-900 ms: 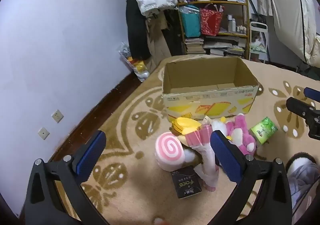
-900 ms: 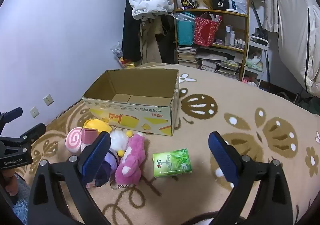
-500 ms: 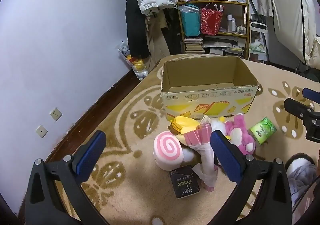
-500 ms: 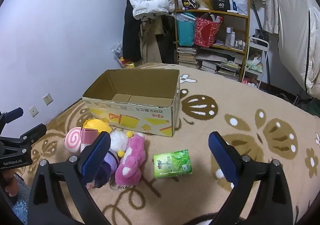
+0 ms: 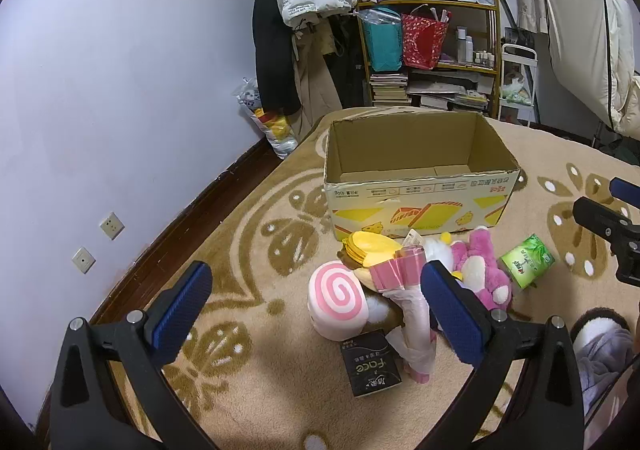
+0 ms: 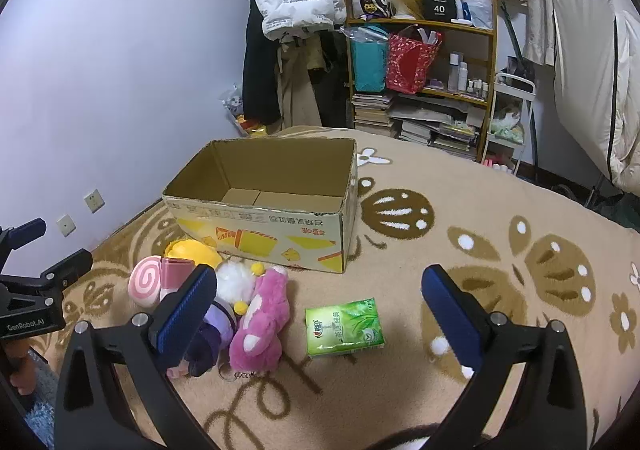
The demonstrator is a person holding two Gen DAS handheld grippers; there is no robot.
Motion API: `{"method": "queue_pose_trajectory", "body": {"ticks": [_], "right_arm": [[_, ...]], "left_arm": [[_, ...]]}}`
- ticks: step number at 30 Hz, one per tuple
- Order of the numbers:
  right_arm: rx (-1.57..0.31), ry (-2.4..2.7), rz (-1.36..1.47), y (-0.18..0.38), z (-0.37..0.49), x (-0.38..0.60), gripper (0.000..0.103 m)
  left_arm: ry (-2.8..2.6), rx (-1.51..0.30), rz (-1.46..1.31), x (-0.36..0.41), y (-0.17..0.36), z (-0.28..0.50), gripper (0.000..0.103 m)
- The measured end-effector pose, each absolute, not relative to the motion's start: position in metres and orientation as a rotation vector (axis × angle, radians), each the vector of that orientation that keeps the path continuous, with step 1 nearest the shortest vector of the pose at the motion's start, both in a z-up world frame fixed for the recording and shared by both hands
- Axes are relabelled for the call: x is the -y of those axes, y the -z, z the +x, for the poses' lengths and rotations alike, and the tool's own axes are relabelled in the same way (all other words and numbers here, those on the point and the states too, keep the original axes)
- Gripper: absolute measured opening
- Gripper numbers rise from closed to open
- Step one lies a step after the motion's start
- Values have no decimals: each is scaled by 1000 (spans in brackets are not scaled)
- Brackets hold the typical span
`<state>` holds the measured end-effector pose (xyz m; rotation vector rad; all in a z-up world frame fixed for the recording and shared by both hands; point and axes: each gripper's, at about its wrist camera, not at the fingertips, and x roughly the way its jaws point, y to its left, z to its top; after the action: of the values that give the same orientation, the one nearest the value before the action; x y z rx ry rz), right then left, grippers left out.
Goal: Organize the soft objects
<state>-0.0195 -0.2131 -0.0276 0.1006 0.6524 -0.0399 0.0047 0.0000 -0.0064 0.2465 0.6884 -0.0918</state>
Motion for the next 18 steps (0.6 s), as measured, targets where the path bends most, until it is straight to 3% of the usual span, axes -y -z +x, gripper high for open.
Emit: {"method": "queue_pose_trajectory", "body": {"ticks": [18], "right_arm": [[-659, 38, 97, 28, -19, 212, 103]], "left_arm": [[92, -689, 244, -1, 6, 4, 103]]}}
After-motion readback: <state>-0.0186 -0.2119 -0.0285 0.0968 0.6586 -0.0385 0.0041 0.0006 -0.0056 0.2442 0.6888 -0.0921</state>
